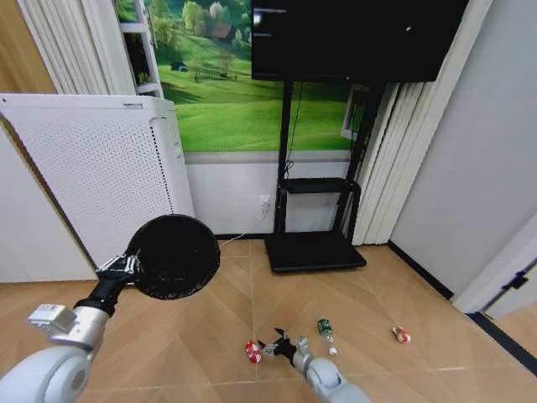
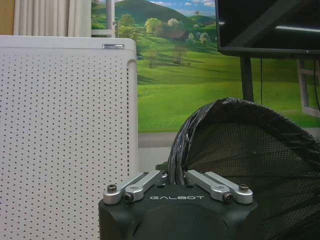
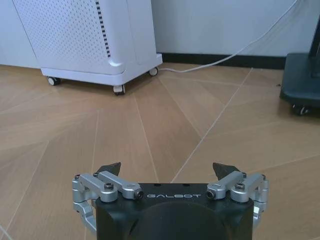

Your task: Pick up the trash bin and place the garbage on the floor into it.

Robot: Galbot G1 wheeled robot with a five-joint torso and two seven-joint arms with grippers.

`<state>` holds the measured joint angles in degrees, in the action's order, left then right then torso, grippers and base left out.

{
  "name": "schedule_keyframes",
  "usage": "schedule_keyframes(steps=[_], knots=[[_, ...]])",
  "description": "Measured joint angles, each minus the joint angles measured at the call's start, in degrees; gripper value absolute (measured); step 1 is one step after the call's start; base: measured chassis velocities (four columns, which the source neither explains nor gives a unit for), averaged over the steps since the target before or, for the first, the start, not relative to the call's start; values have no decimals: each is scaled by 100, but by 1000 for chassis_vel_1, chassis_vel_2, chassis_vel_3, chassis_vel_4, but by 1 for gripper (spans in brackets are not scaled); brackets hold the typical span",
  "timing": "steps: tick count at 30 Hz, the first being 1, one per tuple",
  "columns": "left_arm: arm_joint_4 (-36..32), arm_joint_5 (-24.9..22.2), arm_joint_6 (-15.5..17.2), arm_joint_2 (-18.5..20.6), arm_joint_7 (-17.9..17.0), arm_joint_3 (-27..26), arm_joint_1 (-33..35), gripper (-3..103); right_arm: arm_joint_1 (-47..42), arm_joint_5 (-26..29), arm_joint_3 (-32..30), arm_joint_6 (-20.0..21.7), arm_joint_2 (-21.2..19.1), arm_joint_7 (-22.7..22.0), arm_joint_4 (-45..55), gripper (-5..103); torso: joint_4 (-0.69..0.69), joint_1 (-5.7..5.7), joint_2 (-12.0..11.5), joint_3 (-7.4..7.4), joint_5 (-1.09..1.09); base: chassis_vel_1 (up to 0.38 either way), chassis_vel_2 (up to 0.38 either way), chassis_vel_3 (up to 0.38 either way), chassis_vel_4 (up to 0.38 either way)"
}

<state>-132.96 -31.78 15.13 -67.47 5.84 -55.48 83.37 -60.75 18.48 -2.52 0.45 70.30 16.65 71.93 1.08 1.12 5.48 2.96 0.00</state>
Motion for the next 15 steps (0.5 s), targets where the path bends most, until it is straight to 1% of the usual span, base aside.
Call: schedule_keyframes(steps=[7, 15], knots=[[28, 15, 0, -3, 40, 34, -19, 3, -99, -136, -106, 6, -17, -6, 238, 100, -1, 0, 0, 0, -1, 0, 0, 0, 0], [15, 12, 0, -6, 78, -5, 6, 3, -162, -176, -109, 22, 14, 11, 328, 100, -1, 0, 0, 0, -1, 49, 53, -45, -56]])
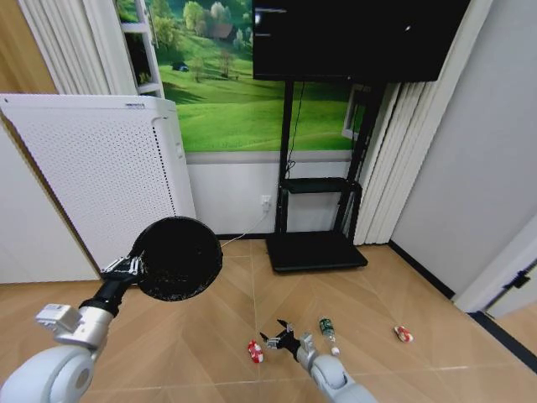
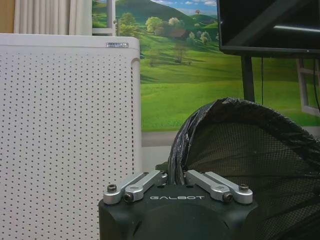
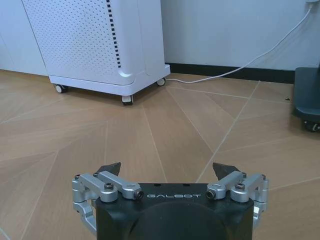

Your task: Pick up the trash bin and place the garbage on the floor into it.

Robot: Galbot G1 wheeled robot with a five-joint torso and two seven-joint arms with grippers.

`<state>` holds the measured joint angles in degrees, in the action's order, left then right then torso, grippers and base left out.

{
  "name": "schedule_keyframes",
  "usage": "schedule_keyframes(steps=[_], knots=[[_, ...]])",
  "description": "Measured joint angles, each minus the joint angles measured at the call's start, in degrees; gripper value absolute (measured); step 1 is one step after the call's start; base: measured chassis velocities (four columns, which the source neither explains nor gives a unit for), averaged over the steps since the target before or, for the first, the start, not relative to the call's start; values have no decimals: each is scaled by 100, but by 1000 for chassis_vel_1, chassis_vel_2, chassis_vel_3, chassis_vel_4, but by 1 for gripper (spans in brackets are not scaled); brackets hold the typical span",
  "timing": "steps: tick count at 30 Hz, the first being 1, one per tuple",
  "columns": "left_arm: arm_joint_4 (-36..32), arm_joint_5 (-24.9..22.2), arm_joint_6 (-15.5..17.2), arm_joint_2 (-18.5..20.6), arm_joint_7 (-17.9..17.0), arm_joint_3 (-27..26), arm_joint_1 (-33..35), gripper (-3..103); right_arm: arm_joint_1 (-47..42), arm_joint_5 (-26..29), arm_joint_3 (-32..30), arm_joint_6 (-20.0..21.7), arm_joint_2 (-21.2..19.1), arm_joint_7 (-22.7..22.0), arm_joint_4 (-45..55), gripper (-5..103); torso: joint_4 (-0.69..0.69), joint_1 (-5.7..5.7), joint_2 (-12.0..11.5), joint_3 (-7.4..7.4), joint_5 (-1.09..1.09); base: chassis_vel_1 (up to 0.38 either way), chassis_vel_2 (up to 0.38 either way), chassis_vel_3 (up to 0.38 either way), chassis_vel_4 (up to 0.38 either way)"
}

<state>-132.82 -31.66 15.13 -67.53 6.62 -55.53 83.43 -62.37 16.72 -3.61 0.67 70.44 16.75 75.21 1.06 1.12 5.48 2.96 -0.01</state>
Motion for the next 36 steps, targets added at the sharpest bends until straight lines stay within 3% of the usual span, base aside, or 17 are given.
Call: schedule_keyframes(steps=[27, 36], knots=[[-123, 67, -6, -95, 34, 25, 91, 3, -374, -282, -202, -20, 28, 132, 182, 100, 1, 0, 0, 0, 0, 38, 35, -32, -32], [-131, 77, -6, -113, 25, 13, 94, 3, 166, -300, -176, 198, 284, -358, -1036, 100, 0, 0, 0, 0, -1, 17, 16, -21, -17]])
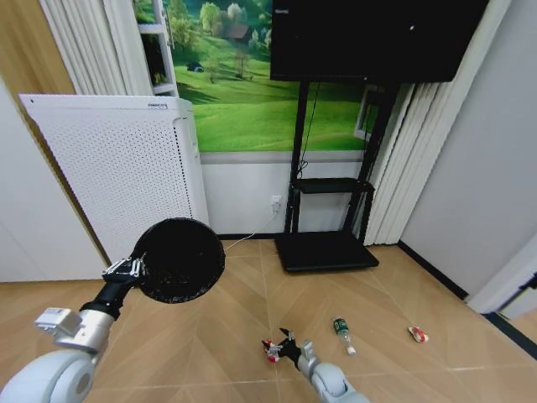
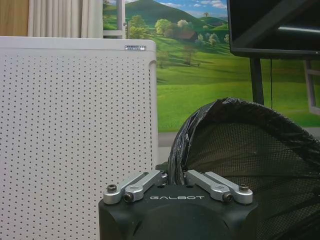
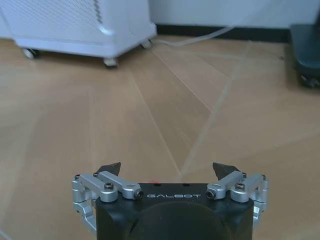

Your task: Pick up the trash bin and place the garbage on the floor into it.

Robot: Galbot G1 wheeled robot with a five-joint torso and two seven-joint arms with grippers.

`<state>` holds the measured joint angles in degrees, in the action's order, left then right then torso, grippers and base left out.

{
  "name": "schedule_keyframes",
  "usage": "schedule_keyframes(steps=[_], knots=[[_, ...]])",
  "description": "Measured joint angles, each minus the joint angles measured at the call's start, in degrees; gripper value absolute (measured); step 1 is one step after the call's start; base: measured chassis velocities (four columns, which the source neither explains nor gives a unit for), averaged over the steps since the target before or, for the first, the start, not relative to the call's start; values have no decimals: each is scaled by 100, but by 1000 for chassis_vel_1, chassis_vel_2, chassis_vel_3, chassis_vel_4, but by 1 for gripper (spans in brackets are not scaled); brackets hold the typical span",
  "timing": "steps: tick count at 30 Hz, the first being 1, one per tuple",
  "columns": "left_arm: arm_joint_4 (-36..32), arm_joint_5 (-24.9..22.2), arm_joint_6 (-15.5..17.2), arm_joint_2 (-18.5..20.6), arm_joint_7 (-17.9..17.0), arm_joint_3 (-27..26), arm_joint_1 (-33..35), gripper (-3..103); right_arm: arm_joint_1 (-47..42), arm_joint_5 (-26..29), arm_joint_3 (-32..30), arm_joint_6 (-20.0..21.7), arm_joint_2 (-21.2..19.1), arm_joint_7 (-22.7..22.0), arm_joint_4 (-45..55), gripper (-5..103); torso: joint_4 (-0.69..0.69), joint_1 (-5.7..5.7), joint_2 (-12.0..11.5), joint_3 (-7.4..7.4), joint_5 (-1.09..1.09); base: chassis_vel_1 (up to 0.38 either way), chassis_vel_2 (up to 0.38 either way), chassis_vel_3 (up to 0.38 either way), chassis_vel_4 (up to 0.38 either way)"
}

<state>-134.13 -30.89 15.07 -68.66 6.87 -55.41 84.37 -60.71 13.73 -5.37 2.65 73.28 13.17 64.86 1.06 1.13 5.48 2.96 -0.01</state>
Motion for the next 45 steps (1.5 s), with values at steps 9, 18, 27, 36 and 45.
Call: schedule_keyframes(steps=[9, 18, 27, 36, 45], knots=[[-14, -5, 0, -50, -1, -41, 3, 3, 62, 695, 24, 690, -83, -305, -174, 100, 1, 0, 0, 0, 3, 0, 0, 0, 0], [-32, 73, -5, -114, -1, 1, 44, 3, 99, 915, 216, 716, 155, -316, -286, 100, 0, 0, 0, 0, 2, 0, 0, 0, 0], [-124, 40, -6, -76, -5, -48, 101, 3, 306, 683, 206, 581, 402, -430, -766, 100, 0, 0, 0, 0, 2, 0, 0, 0, 0], [-85, 2, -9, -44, -3, -55, 36, 3, 365, 581, 208, 570, 426, -444, -919, 100, 1, 0, 0, 0, 2, 0, 0, 0, 0], [-81, -18, -9, -60, -5, -93, 33, 3, 380, 460, 274, 614, 471, -390, -933, 100, 0, 0, 0, 0, 2, 0, 0, 0, 0]])
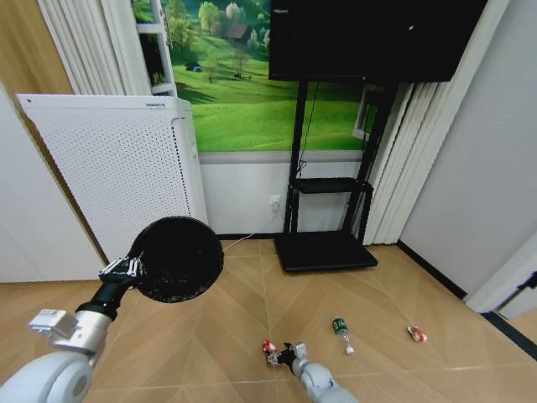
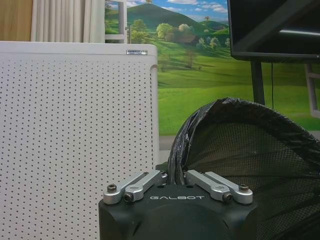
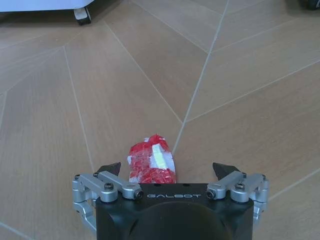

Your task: Pick up the trash bin and place the garbage on the floor into it.

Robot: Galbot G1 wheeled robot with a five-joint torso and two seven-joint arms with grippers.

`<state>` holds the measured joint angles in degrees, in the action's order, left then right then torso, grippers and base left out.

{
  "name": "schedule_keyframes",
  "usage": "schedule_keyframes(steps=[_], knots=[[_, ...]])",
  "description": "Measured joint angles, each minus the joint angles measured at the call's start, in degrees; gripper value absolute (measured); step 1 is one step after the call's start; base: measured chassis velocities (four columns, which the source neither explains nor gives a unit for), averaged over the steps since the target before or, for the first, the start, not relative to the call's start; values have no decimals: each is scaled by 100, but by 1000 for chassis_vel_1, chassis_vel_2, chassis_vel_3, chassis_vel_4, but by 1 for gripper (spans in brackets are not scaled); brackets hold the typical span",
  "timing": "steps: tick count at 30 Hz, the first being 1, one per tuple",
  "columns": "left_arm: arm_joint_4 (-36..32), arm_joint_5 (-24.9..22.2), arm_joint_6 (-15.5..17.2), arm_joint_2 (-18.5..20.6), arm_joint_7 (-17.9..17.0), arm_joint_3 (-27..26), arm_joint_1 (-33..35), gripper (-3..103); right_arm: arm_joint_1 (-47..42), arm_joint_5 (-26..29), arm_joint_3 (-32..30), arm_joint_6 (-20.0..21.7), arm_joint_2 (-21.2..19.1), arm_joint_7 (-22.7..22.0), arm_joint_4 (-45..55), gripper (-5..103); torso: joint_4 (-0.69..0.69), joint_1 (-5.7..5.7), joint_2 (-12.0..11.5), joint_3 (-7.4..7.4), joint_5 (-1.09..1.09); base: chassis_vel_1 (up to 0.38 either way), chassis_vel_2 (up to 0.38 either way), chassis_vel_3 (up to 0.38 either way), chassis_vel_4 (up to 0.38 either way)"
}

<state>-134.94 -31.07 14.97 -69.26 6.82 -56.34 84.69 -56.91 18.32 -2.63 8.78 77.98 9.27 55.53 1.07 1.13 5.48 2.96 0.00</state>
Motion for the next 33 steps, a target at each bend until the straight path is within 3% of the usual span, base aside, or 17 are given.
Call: schedule_keyframes(steps=[10, 12, 17, 25, 26, 32, 33], knots=[[-27, -16, -9, -38, 1, -16, 11, 3, 3, -420, -58, -66, 128, 43, -203, 101, 0, 0, 0, 0, 0, 0, 0, 0, 0], [-28, -9, -9, -57, 1, 6, 6, 3, 10, -451, -67, -73, 145, 41, -228, 97, 0, 0, 0, 0, 0, 0, 0, 0, 0], [-46, -5, -9, -69, 2, 22, 7, 3, 18, -561, -93, -144, 160, 33, -303, 77, 0, 0, 0, 0, 0, 0, 0, 0, 0], [-23, -16, -9, -59, 2, 8, -16, 3, 17, -575, -108, -195, 112, 30, -302, 55, 0, 0, 0, 0, 0, 0, 0, 0, 0], [-18, -13, -9, -73, 6, 20, -17, 3, 7, -565, -108, -205, 95, 31, -285, 46, 0, 0, 0, 0, -1, 0, 0, 0, 0], [2, -6, -9, -80, 7, 34, -28, 3, -41, -530, -106, -223, 51, 32, -196, 38, 0, 0, 0, 0, 0, 0, 0, 0, 0], [4, -6, -9, -71, 8, 30, -28, 3, -55, -527, -125, -228, 47, 32, -161, 32, 0, 0, 0, 0, -1, 0, 0, 0, 0]])
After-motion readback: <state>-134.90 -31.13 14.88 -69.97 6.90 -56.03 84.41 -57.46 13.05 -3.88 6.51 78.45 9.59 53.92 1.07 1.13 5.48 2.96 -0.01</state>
